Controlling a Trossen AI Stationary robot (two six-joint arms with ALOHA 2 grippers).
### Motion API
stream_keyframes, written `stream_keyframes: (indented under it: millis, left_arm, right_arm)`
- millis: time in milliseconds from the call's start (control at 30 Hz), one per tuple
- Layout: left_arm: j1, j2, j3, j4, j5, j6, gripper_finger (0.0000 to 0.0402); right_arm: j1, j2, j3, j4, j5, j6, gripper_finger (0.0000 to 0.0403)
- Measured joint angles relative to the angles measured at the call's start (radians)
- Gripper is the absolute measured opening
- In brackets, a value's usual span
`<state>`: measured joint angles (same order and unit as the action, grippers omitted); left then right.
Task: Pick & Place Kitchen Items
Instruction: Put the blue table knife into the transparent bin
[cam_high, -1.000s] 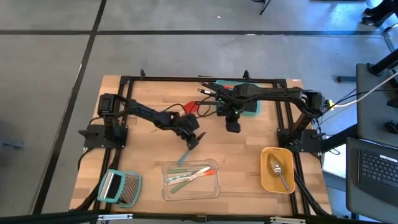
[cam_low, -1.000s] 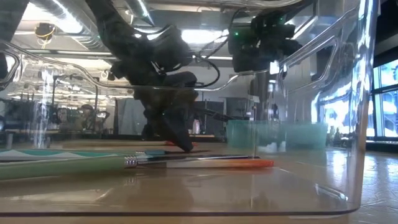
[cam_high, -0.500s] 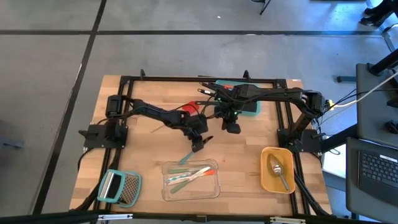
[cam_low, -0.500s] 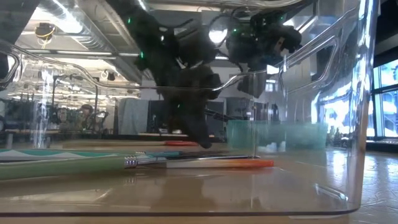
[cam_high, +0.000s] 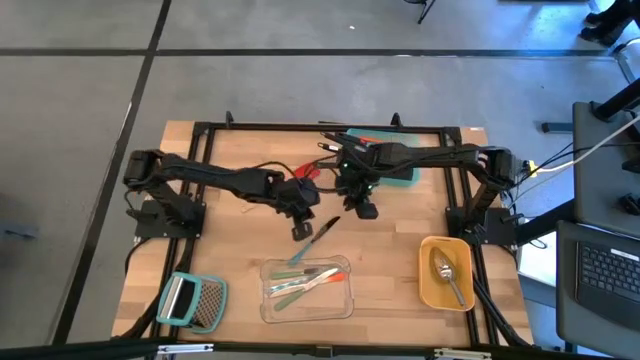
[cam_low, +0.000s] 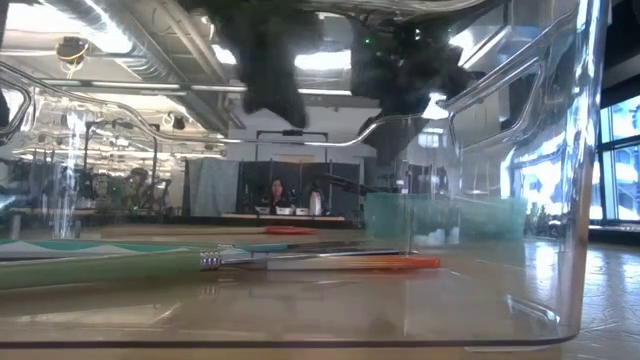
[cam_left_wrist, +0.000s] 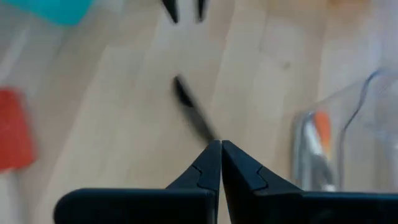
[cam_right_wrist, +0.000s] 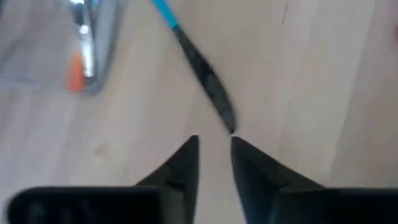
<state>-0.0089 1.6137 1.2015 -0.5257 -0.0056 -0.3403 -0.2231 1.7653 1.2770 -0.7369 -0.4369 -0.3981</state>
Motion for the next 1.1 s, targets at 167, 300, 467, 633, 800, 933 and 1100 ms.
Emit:
stream_keyframes:
  millis: [167, 300, 467, 633, 800, 933, 1100]
  left_arm:
    - [-0.034, -0.048, 0.0, -0.117, -0.065, -0.027, 0.0021]
    - [-0.089, -0.06, -0.001, -0.163, -0.075, -0.069, 0.0027]
    - [-0.202, -0.079, -0.005, -0.177, -0.168, -0.124, 0.0025]
    - [-0.331, -0.137, -0.001, -0.162, -0.5, -0.253, 0.0024]
    - [-0.404, -0.185, -0.001, -0.165, -0.678, -0.383, 0.0022]
    - [-0.43, -0.209, -0.001, -0.2, -0.719, -0.434, 0.002]
    - [-0.454, -0.212, -0.001, -0.283, -0.767, -0.496, 0.002]
  right_arm:
    - [0.046, 0.086, 0.0, 0.124, 0.107, -0.021, 0.0169]
    - [0.079, 0.147, 0.001, 0.176, 0.167, -0.03, 0.0219]
    - [0.121, 0.202, 0.004, 0.197, 0.168, -0.024, 0.0248]
    - [0.161, 0.243, -0.002, 0.218, 0.177, 0.021, 0.0254]
    - [0.194, 0.277, 0.003, 0.273, 0.249, 0.028, 0.0254]
    - [0.198, 0.298, 0.004, 0.283, 0.272, 0.031, 0.0254]
    - [0.198, 0.302, 0.005, 0.274, 0.287, 0.052, 0.0237]
